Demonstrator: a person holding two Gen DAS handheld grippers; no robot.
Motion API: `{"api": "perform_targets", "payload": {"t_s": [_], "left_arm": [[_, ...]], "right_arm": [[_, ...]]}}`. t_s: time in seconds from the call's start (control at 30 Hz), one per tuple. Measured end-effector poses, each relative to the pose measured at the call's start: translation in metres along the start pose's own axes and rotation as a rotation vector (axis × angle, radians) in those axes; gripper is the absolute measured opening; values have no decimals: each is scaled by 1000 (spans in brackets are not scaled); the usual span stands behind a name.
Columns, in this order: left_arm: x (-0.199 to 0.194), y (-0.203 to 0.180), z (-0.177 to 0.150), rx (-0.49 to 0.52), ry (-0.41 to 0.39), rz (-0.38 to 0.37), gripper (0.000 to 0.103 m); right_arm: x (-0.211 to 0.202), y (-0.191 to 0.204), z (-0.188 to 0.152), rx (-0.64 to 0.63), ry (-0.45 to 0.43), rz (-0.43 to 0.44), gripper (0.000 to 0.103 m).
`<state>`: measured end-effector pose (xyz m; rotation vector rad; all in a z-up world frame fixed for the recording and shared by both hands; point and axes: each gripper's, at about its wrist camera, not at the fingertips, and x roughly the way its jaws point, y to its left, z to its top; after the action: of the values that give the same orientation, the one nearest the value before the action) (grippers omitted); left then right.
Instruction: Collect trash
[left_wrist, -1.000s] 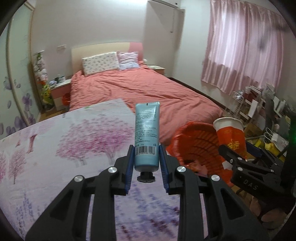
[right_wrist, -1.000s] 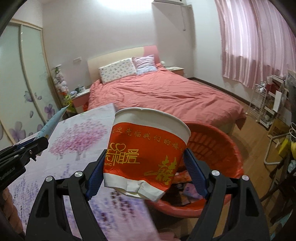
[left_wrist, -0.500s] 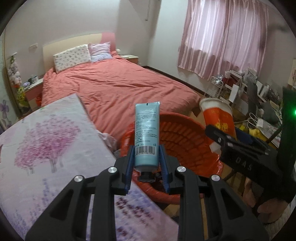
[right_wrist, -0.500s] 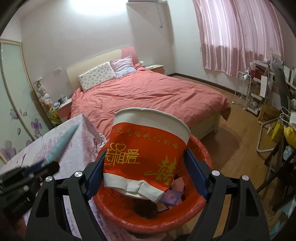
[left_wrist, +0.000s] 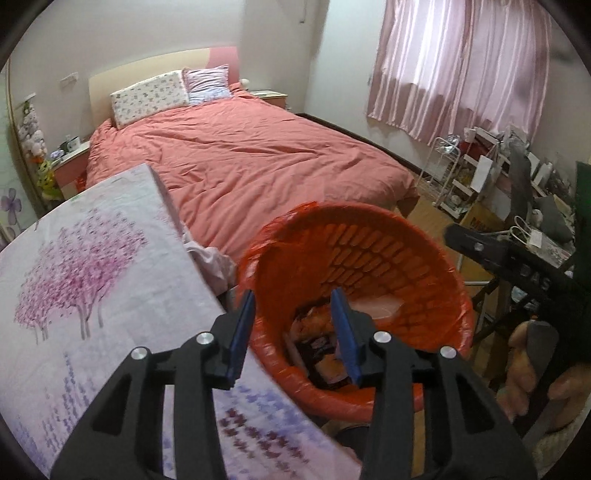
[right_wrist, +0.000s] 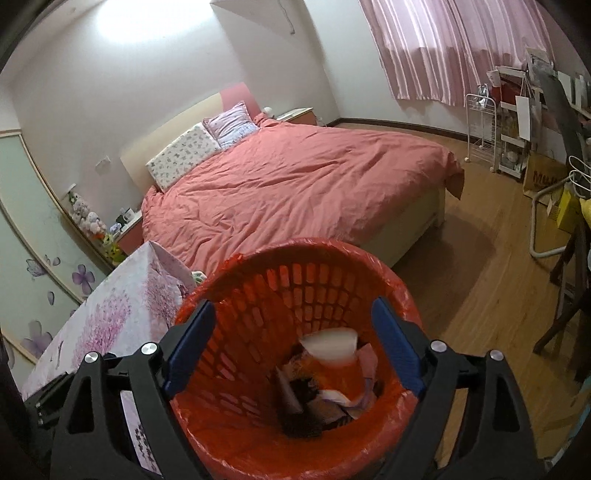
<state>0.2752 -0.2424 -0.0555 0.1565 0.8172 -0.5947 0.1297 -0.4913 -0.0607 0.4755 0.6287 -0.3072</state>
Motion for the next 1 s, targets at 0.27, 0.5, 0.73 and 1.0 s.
{"api": "perform_targets", "payload": {"t_s": [0.27,0.5,0.73,1.0], "left_arm": [[-64,26,-29,-10,-95,104,59],[-146,60,-79,-78,-192,213,84],[-207,76,-130,-140,-278,315,99],[-251,68,-175,-157,-344,408,99]], "right_arm": [[-53,31,-21,-143,-115,-85,98],[-105,60,-54,-250,-179,-67,101],[-142,84,-83,-318,-229,-68,101],[-165,98,-108,-366,-281,-97,101]]}}
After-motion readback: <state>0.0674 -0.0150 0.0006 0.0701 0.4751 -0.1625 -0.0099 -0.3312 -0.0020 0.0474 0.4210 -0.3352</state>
